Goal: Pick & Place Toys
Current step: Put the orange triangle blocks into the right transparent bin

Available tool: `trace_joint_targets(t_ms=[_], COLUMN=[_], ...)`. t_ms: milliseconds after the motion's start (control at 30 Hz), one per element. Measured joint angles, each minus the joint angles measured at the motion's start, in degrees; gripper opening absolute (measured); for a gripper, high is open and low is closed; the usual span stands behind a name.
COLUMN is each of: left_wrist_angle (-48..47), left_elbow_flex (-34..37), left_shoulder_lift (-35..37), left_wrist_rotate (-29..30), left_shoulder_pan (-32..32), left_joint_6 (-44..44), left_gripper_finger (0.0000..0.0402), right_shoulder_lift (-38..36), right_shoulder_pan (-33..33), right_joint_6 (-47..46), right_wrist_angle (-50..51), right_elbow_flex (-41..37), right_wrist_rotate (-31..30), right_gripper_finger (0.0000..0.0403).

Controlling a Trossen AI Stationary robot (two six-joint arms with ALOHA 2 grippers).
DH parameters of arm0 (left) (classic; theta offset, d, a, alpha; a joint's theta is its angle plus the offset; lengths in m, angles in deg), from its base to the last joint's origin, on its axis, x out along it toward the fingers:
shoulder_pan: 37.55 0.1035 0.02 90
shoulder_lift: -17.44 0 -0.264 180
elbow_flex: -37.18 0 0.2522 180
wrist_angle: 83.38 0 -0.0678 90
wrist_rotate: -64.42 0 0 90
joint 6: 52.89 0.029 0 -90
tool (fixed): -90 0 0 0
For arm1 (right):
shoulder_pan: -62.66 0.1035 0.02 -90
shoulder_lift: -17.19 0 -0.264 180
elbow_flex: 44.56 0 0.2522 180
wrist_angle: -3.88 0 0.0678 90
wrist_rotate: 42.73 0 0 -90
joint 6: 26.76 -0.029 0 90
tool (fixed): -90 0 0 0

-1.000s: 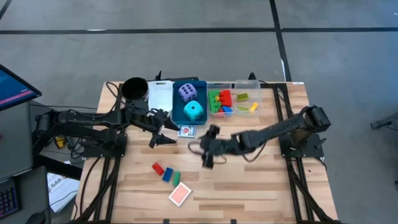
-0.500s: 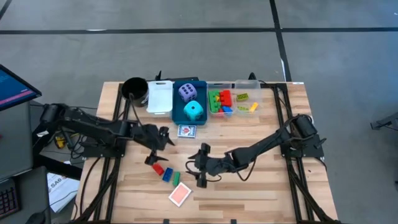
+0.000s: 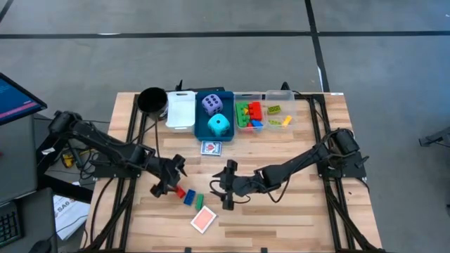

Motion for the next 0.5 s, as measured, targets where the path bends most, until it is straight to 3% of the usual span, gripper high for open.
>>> trace_joint_targets(t_ms=[500], left_wrist_angle=[1.83], left_elbow_flex=[0.69], left_shoulder_lift=[-7.65], left_wrist_rotate=[-0.08], left_shoulder_pan=[-0.78], left_joint_6=[0.53], left_gripper_finger=[0.0347], right_shoulder_lift=[0.0], right_shoulder_pan=[-0.35], right_joint_6=[0.0], right_wrist_angle=[-0.15], right_elbow_flex=[0.0], right_wrist_rotate=[0.02], right_gripper_finger=[0.0282])
